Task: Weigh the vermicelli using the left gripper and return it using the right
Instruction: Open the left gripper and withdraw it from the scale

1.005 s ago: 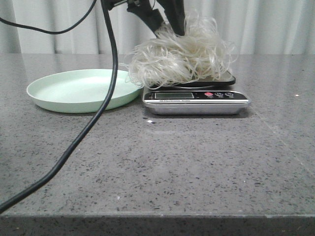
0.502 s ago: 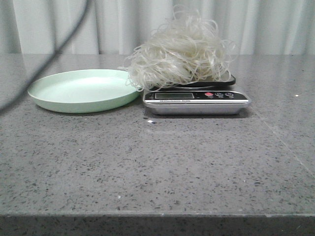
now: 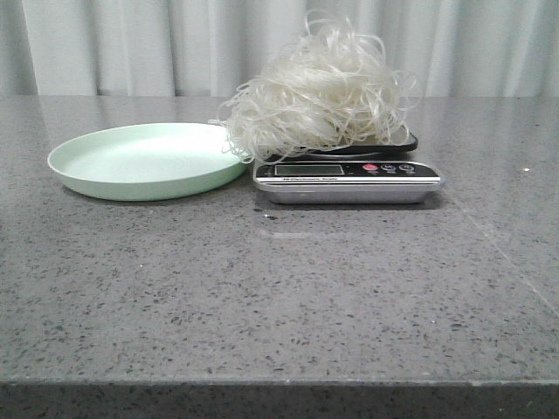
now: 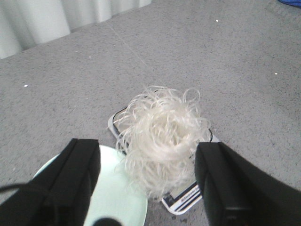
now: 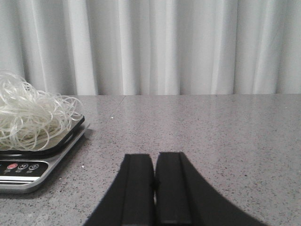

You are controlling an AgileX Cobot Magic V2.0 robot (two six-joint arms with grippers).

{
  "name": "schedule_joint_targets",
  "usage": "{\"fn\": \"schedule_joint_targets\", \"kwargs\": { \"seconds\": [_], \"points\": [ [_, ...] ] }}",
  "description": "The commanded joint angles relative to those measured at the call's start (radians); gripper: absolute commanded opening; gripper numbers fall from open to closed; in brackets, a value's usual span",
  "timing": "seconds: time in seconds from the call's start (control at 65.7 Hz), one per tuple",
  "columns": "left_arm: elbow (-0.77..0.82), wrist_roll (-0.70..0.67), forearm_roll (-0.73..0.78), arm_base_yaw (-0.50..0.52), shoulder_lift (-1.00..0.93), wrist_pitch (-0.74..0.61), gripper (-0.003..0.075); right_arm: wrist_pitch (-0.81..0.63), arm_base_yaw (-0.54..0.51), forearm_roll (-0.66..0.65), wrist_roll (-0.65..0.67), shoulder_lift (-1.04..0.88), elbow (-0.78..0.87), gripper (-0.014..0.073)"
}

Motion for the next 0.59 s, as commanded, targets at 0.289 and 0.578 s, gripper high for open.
{"fn": "schedule_joint_targets", "kwargs": {
  "seconds": [0.289, 0.578],
  "points": [
    [0.595, 0.047, -0.005, -0.006, -0.526, -0.451, 0.0493, -0.082, -0.004, -0.008, -0.008, -0.018, -0.008, 0.0167],
    [1.034, 0.053, 0.031, -0.006, -0.947, -0.636, 0.0489, -0.082, -0.004, -0.008, -0.008, -0.017, -0.008, 0.0167]
  ]
}}
